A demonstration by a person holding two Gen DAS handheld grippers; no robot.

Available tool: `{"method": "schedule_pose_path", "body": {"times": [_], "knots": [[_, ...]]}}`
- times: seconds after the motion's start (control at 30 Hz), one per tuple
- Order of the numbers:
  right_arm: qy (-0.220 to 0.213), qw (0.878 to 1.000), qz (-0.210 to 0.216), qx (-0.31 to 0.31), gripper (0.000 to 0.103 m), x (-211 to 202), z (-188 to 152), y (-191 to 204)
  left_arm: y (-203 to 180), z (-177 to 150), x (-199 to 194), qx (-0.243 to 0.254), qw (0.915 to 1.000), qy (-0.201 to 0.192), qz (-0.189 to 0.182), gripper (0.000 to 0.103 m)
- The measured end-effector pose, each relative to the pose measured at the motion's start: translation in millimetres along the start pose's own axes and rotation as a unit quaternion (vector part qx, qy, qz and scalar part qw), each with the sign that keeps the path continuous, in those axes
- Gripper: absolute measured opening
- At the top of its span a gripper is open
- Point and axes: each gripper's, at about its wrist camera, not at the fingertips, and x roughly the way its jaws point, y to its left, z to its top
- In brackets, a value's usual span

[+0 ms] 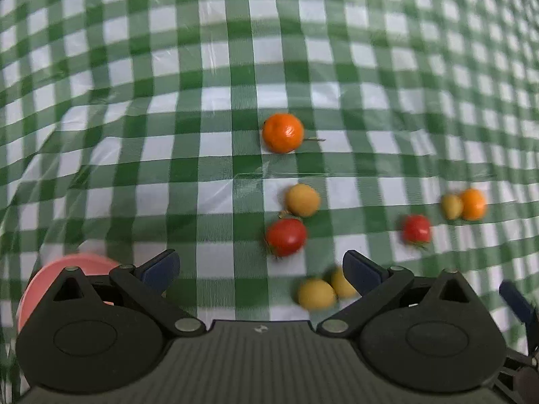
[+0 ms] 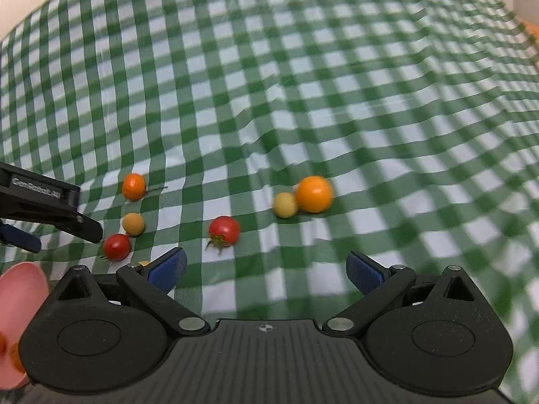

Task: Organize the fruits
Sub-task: 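Grasp a red cherry tomato with the left tool while the right tool grasps another, then carry both cherry tomatoes onto the pink plate and open both tools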

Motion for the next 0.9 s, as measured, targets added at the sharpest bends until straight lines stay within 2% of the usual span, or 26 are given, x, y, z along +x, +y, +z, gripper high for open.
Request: {"method": "schedule_pose_path", "body": {"times": [0.1, 0.17, 0.23, 0.27, 0.3, 0.4, 0.47, 0.5, 0.53, 0.57, 0.6, 0.73, 0.9], "knots": [[-0.002, 1.000, 0.002, -0.021, 0.100, 31.6, 6.3, 14.8, 2.3, 10.0, 32.2, 0.008, 0.9992, 0.040, -0.002, 0.103], [-0.006, 0.999, 0.004, -0.044, 0.100, 50.7, 8.3, 23.9, 7.7, 13.3, 46.0, 0.000, 0.9988, 0.049, 0.003, 0.103], [0.009, 0.998, -0.006, -0.070, 0.100, 71.2, 6.6, 30.5, 13.3, 17.6, 59.1, -0.003, 0.9982, 0.060, 0.008, 0.103], [0.015, 0.997, -0.012, -0.078, 0.101, 78.2, 3.9, 31.4, 17.6, 18.7, 62.2, -0.010, 0.9980, 0.062, 0.000, 0.103], [-0.002, 0.996, -0.015, -0.086, 0.102, 78.6, 0.2, 32.3, 20.1, 19.7, 61.5, -0.018, 0.9983, 0.055, -0.002, 0.103], [-0.011, 0.996, -0.013, -0.088, 0.102, 79.2, -2.1, 31.9, 23.5, 20.3, 61.1, -0.016, 0.9985, 0.053, 0.000, 0.103], [-0.018, 0.996, -0.013, -0.091, 0.093, 77.3, -1.8, 32.2, 23.3, 18.6, 57.2, -0.016, 0.9988, 0.047, 0.005, 0.102], [-0.023, 0.995, -0.008, -0.095, 0.070, 74.5, -1.4, 33.3, 21.6, 17.5, 54.5, -0.013, 0.9990, 0.042, 0.005, 0.094], [-0.025, 0.995, 0.001, -0.101, 0.040, 71.7, -0.5, 34.7, 17.3, 14.4, 47.4, -0.006, 0.9993, 0.036, 0.004, 0.079], [-0.022, 0.994, 0.010, -0.106, 0.031, 70.1, 0.5, 36.1, 15.2, 12.3, 39.9, 0.001, 0.9996, 0.029, 0.003, 0.048], [-0.020, 0.994, 0.011, -0.106, 0.032, 68.9, 1.0, 36.7, 12.8, 11.0, 32.8, 0.006, 0.9997, 0.024, -0.004, 0.031], [-0.016, 0.996, 0.010, -0.088, 0.032, 60.0, 4.4, 32.3, 20.3, 7.0, 14.4, -0.009, 0.9996, 0.017, -0.020, 0.032], [-0.040, 0.996, 0.012, -0.083, 0.032, 14.5, 9.3, 27.8, 29.8, -8.2, -24.1, -0.021, 0.9994, -0.009, -0.027, 0.032]]}}
